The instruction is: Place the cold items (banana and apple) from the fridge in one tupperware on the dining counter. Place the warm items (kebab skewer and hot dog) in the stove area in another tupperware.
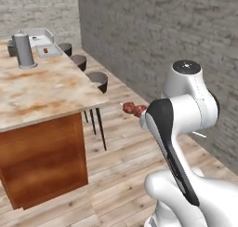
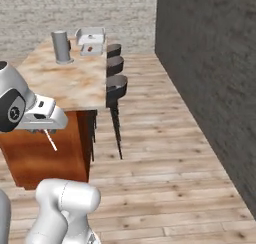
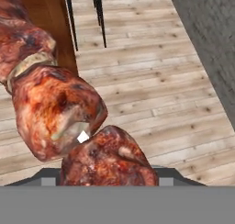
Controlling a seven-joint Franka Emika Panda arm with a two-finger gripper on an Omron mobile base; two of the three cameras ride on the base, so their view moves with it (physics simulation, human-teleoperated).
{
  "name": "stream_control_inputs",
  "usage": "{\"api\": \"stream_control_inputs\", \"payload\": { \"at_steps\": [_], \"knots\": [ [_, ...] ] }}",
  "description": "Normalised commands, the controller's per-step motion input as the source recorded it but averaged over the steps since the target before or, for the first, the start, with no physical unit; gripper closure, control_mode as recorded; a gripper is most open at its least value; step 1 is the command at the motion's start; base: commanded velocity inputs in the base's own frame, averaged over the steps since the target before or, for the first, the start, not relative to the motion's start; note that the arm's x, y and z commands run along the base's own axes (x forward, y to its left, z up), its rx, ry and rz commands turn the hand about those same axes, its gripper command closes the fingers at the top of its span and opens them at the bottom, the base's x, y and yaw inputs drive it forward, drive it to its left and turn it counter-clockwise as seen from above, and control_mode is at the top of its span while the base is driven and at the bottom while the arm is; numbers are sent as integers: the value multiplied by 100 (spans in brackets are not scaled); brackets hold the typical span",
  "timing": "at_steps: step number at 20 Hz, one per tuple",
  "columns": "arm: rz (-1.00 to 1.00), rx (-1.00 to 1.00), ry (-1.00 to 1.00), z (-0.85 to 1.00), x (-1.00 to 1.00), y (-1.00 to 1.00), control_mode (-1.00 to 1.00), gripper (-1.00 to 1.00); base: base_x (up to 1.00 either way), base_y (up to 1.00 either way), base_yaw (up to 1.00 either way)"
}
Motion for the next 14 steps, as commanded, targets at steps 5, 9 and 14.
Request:
{"api": "stream_control_inputs", "payload": {
  "at_steps": [5,9,14],
  "knots": [
    [0,0,0,0,0,0,100,100,39,-90,28],
    [0,0,0,0,0,0,100,100,59,-84,36],
    [0,0,0,0,0,0,100,100,74,-77,42]
  ]
}}
